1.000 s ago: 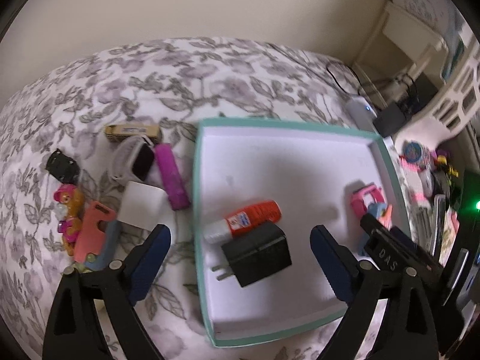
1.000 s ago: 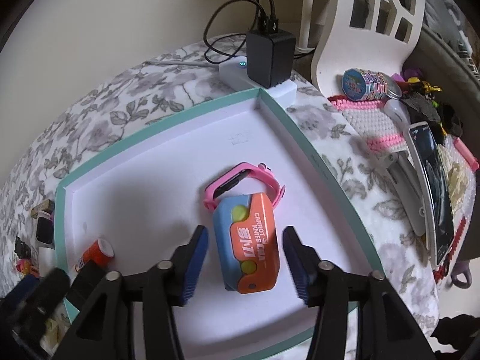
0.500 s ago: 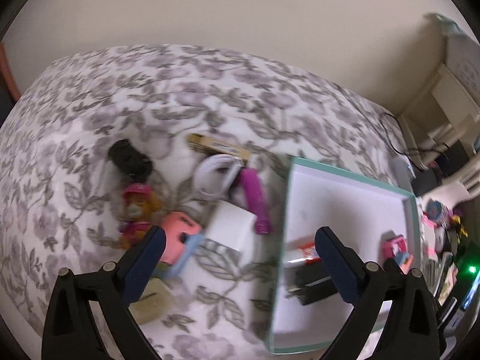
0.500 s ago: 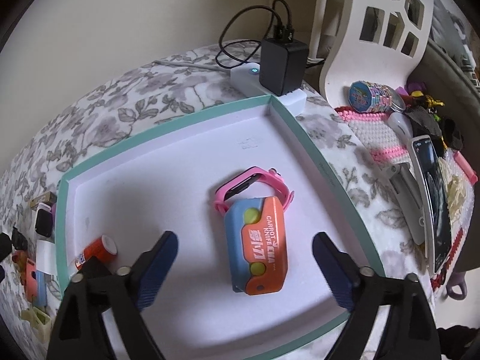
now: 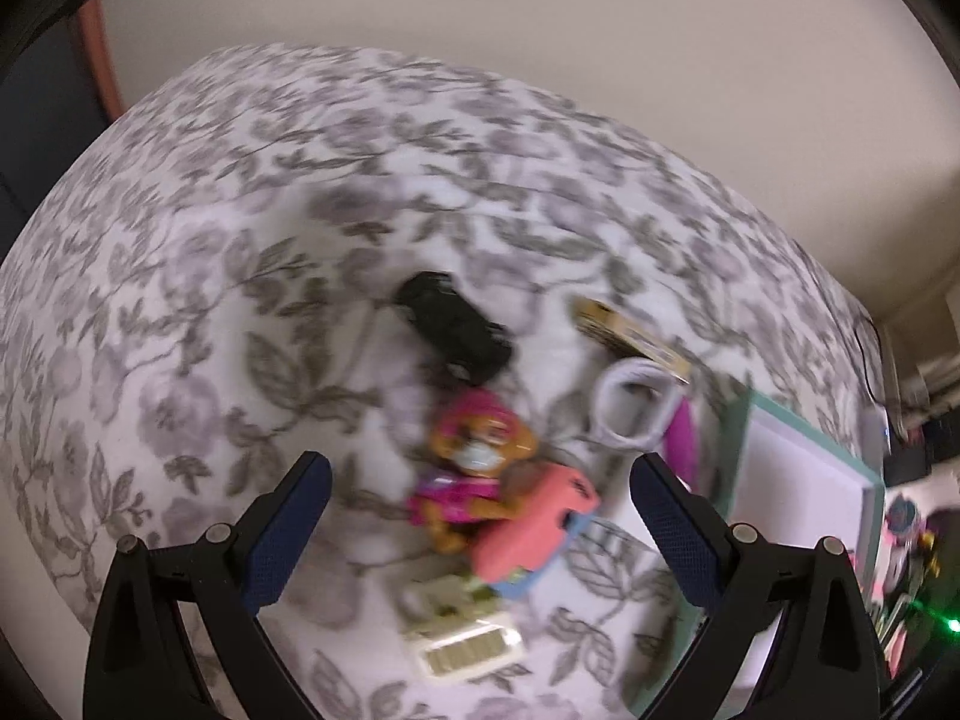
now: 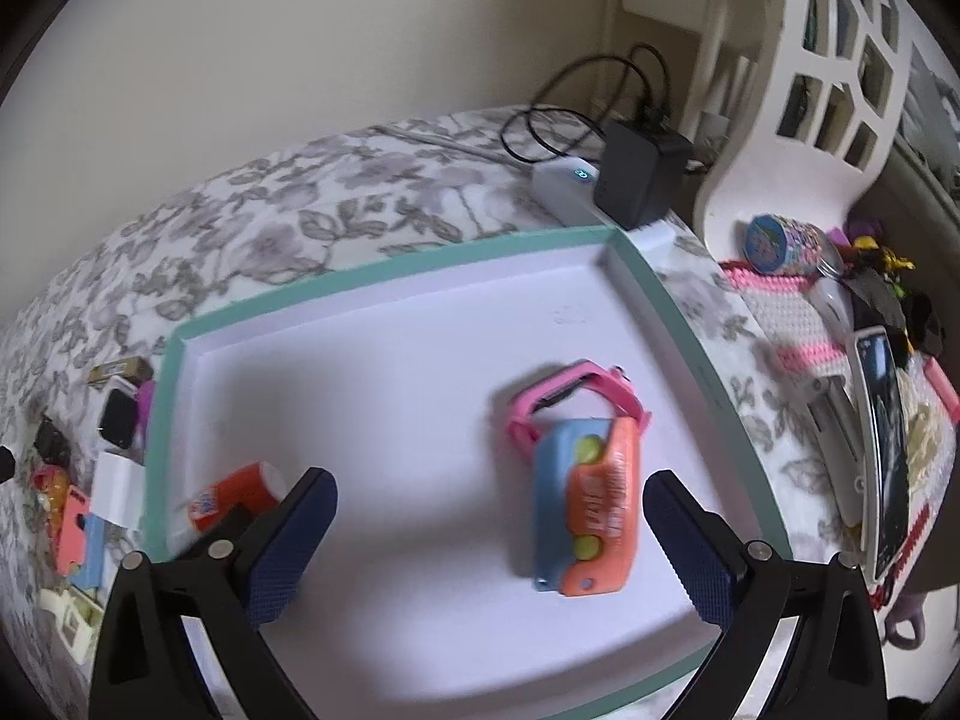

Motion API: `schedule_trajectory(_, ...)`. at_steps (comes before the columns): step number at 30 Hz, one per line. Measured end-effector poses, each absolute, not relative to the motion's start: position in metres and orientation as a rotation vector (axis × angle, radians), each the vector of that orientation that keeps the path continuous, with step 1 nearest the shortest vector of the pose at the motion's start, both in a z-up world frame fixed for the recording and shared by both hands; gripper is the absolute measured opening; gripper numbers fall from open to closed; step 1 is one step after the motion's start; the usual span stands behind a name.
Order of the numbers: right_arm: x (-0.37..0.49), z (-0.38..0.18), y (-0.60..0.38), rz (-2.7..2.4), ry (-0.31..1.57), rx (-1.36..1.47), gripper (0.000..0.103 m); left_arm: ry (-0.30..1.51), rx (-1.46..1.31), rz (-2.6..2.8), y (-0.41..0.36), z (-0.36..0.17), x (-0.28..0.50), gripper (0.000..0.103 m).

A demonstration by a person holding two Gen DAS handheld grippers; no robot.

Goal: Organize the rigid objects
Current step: 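Lift both open tools out of the tray back toward the pile, then grasp the cream plastic clip with the right tool while the left tool approaches the puppy figure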

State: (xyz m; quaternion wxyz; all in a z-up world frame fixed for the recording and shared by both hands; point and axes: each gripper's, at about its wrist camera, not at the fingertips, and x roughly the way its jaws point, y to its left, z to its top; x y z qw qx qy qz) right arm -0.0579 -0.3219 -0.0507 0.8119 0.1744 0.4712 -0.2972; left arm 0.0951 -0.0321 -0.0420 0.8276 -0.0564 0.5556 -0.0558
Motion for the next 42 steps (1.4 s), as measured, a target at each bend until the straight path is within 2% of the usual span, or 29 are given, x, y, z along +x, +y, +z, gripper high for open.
schedule_trajectory(9, -0.019, -0.040, -0.256, -0.390, 1.005, 0.359, 0.103, 1.248, -0.134, -0.045, 0.009, -0.055, 0.102, 0.100)
schedule_trajectory(14, -0.002, -0.041, -0.206, -0.275, 1.031, 0.253, 0.103, 1.274, -0.153, -0.012, 0.028, -0.059, 0.103, 0.100)
schedule_trajectory(24, 0.019, -0.061, -0.122, -0.036, 1.119, 0.172, 0.103, 1.362, -0.172, 0.051, 0.055, -0.088, 0.101, 0.100)
schedule_trajectory(28, 0.023, -0.067, -0.100, 0.040, 1.144, 0.155, 0.103, 1.414, -0.173, 0.086, 0.066, -0.103, 0.100, 0.100)
schedule_trajectory(38, 0.028, -0.089, -0.078, 0.060, 1.216, 0.099, 0.103, 1.406, -0.244, 0.153, 0.098, -0.104, 0.096, 0.100)
schedule_trajectory(42, 0.029, -0.088, -0.076, 0.064, 1.219, 0.102, 0.088, 1.414, -0.234, 0.132, 0.093, -0.105, 0.095, 0.100)
